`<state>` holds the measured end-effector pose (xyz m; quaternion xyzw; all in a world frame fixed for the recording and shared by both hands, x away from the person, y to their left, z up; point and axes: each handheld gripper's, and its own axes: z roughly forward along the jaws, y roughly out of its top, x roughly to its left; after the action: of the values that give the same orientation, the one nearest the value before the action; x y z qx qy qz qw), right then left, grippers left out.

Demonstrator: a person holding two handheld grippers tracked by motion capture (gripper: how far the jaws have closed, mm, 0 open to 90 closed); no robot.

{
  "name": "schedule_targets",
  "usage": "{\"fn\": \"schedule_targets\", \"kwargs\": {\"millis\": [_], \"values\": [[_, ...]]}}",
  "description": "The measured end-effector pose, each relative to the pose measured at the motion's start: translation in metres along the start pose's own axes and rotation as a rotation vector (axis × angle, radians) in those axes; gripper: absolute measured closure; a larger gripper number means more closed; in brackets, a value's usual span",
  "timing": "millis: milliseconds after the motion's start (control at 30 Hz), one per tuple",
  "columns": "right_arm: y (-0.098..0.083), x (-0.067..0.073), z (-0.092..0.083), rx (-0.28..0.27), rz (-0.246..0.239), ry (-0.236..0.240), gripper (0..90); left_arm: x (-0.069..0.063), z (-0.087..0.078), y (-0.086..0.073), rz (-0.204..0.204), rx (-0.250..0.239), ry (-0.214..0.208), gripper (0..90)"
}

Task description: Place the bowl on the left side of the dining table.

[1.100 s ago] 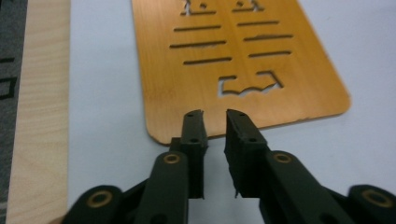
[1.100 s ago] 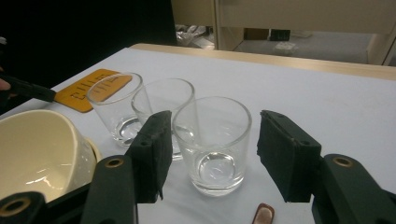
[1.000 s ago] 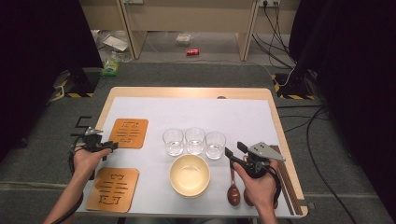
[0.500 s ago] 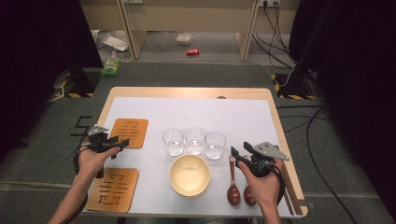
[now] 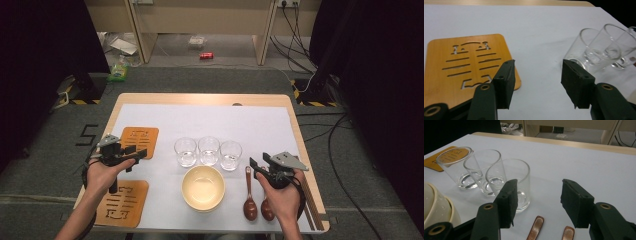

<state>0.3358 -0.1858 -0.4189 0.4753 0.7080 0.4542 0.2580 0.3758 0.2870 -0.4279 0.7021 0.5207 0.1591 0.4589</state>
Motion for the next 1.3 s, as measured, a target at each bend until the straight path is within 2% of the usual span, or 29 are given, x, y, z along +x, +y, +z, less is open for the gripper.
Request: {"fn": "schedule_targets", "kwargs": {"millis": [167, 500, 933, 1300], "values": [[-0.002, 0.000, 0.000, 0.008, -0.003, -0.011, 48.7, -0.015, -0.003, 0.000, 0.014, 0.004, -0.033, 44.1], [-0.005, -0.002, 0.003, 0.026, 0.000, -0.019, 49.7, -0.048, -0.003, 0.002, 0.065, 0.007, -0.100, 44.5], [-0.005, 0.000, 0.003, 0.025, -0.001, -0.010, 49.7, -0.085, -0.002, 0.005, 0.122, 0.003, -0.173, 45.3], [-0.006, 0.000, 0.004, 0.025, 0.001, -0.004, 49.5, -0.109, -0.003, 0.008, 0.168, 0.020, -0.224, 47.4]]}}
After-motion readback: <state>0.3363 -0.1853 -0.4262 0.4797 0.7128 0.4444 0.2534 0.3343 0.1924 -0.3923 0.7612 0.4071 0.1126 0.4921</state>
